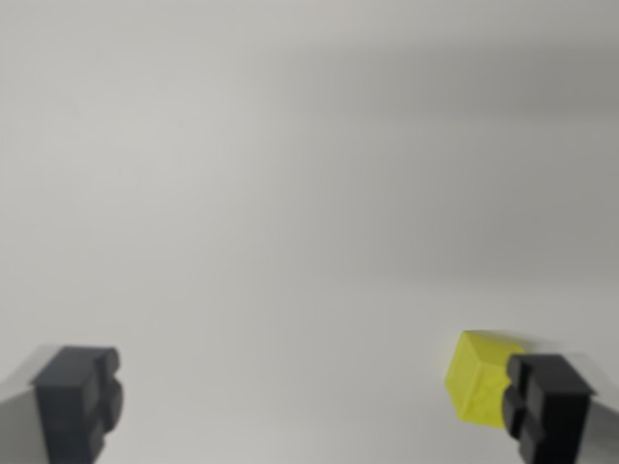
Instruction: Pick yellow cube
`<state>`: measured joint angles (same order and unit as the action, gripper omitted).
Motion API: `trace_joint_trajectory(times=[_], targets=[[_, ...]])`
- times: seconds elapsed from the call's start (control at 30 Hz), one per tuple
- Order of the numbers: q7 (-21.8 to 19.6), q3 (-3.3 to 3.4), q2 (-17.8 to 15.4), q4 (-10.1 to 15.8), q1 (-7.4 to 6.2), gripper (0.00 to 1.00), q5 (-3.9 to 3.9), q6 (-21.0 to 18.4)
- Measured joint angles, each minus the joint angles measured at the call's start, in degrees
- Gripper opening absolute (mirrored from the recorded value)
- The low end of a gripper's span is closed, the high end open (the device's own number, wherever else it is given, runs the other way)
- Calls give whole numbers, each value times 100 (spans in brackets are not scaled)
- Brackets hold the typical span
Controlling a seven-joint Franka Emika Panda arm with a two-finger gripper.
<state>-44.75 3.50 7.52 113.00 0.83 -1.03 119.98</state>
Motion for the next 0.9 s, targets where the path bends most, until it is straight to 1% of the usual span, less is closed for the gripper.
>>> trace_joint_trajectory(times=[0.17,0.23,0.9], targets=[[-11,1,-4,12,2,100,0,7],[-17,1,-23,68,17,100,0,45],[55,4,-274,1179,326,100,16,911]])
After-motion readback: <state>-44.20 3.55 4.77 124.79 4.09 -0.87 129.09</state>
